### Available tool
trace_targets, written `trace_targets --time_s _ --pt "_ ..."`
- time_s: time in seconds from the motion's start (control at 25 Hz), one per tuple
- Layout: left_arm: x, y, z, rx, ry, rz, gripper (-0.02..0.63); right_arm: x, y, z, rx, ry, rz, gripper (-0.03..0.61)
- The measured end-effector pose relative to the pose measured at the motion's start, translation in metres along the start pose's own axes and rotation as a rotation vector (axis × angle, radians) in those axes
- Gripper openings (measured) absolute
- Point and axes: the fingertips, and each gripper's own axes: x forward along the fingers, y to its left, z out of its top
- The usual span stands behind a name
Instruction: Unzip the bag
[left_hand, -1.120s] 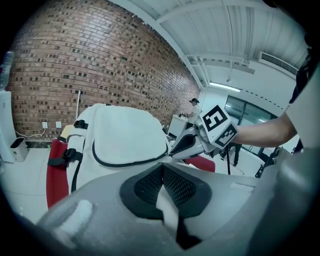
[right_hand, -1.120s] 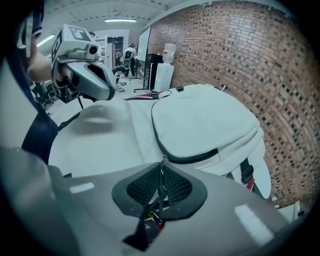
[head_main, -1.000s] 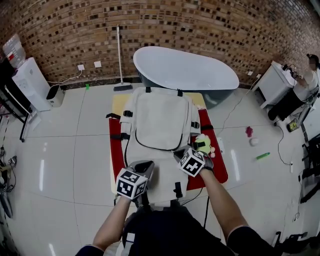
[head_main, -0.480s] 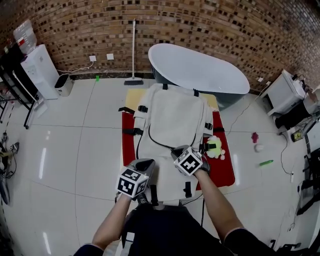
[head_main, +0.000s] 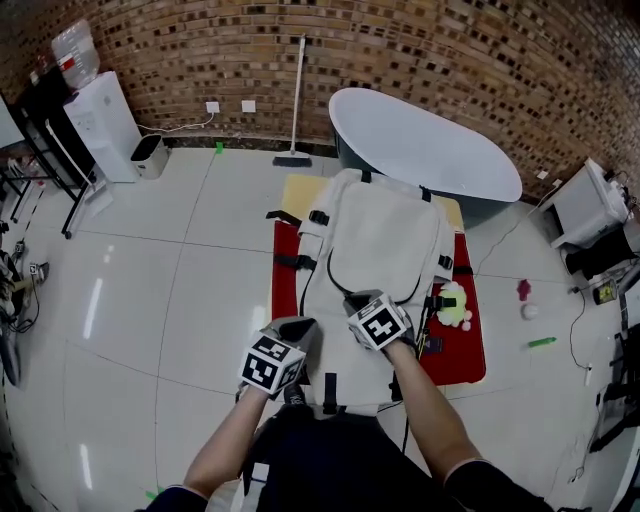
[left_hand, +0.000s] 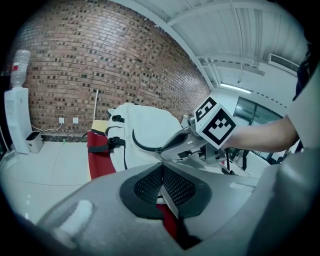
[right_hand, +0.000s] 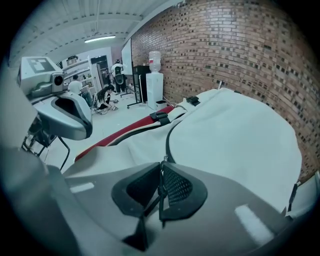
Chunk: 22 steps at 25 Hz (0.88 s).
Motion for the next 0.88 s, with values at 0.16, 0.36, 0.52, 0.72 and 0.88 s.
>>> trace_targets --time_s 0.16,0.36,0.52,0.72,0.88 --pt "-0.007 0.011 -0.002 -0.002 0.003 0.018 0.003 0.011 -0.002 0.01 0.037 -0.024 -0.019 0.021" --pt "-0.016 0.022 -0.004 -0.017 0.005 0.039 0.003 0.022 -0.001 0.023 0.089 -0.035 -0.031 0.025" --pt "-0.02 0.031 -0.006 -0.029 0.005 0.051 0.003 0.029 -0.002 0.032 0.12 -0.039 -0.029 0.028" --pt "-0.02 0.04 -0.006 -0.031 0.007 0.061 0.003 0.033 -0.005 0.038 0.158 -0.044 -0.032 0.032" --pt "-0.015 0.046 -0.004 -0.002 0.014 0.064 0.003 0.036 -0.001 0.032 0.168 -0.046 -0.01 0.04"
